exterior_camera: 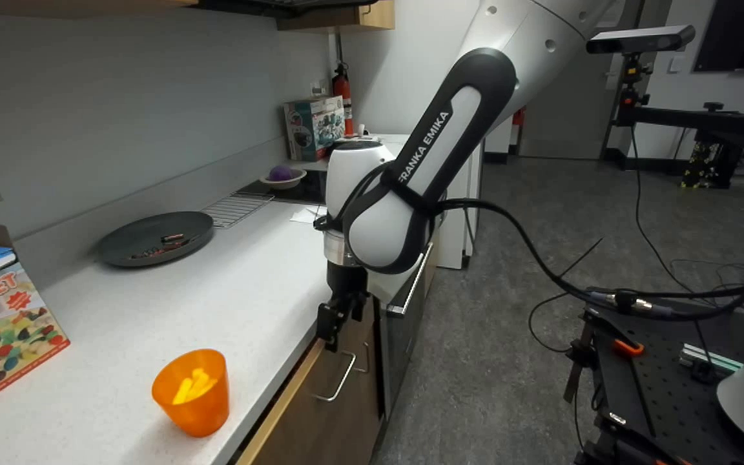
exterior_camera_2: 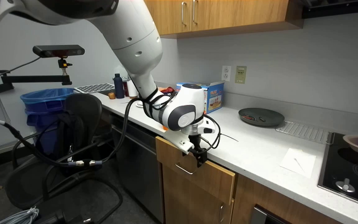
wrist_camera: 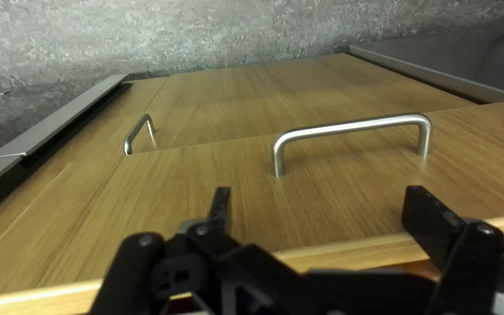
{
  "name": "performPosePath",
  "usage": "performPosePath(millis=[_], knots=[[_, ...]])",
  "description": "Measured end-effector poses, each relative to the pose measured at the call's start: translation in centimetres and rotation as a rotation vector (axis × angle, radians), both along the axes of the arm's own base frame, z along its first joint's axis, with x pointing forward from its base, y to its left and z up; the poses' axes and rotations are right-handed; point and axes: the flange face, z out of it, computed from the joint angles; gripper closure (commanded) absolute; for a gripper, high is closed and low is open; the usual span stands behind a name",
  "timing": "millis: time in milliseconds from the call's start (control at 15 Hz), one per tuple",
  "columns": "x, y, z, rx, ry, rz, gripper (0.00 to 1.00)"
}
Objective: Open the drawer, put the pineapple plush toy in the drawer then close the drawer
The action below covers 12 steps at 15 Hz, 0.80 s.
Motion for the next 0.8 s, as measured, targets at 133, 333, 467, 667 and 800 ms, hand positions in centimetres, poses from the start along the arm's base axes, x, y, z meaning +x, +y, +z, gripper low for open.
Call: performPosePath(millis=[133,333,467,667,800], knots=[[0.42,0.22,-0.16,-0.001,-0.038,0.0,0.0],[0.8,0.4,-0.32,-0.005,-0.1,-0.002,0.0],[0.64,0.51,-0.5,-0.011,-0.121,0.001,0.0],[0.46,0.53,-0.52,-0.013,-0.131,0.002,0.0],[0.35,0.53,-0.26,-0.013,-0.133,0.002,0.0]])
